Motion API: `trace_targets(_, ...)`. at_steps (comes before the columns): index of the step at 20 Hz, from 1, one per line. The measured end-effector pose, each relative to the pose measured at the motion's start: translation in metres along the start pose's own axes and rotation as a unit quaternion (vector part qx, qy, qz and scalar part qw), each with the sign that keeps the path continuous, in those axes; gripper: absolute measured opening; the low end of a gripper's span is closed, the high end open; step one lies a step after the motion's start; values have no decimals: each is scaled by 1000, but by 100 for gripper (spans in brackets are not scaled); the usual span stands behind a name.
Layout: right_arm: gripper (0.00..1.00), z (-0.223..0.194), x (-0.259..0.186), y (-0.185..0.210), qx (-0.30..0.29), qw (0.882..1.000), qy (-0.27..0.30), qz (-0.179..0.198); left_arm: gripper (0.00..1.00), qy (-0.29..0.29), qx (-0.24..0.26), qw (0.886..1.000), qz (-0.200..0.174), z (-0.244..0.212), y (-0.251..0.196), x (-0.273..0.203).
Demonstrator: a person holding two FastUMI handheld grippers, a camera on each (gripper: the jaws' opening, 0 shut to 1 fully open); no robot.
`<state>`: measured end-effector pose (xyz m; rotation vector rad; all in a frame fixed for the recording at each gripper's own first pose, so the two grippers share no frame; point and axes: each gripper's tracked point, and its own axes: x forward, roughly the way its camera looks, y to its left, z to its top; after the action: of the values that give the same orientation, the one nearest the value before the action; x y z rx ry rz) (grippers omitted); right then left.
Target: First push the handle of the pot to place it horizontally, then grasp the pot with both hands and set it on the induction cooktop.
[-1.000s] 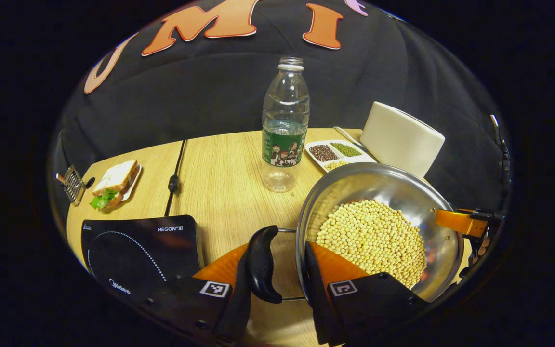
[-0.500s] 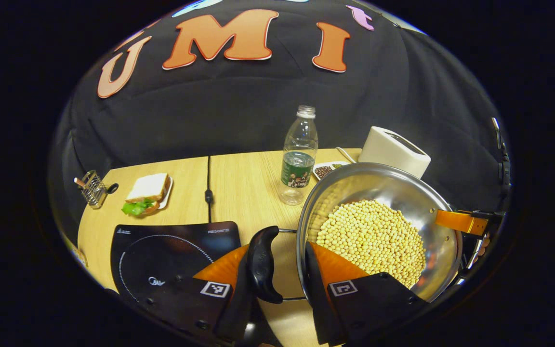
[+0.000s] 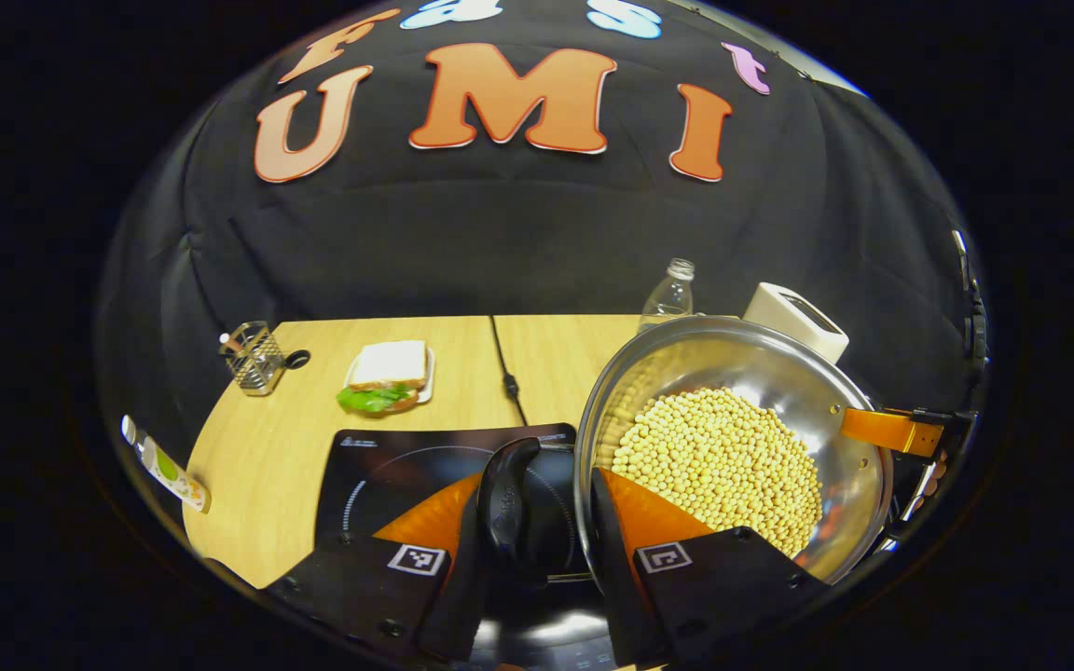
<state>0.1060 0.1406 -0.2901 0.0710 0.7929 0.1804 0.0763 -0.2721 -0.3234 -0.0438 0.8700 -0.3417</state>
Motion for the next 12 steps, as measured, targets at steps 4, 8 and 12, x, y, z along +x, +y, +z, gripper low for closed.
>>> trace_targets(4,45,-11,9,46,-10,1000,6,21,61,1,-11,1000,23,-2,34,-30)
trace_targets(8,41,-26,15,87,-23,999,20,38,59,11,-26,999,44,-11,51,-56)
trace_targets(12,45,-46,29,120,-33,997,36,53,60,21,-38,997,62,-21,78,-74)
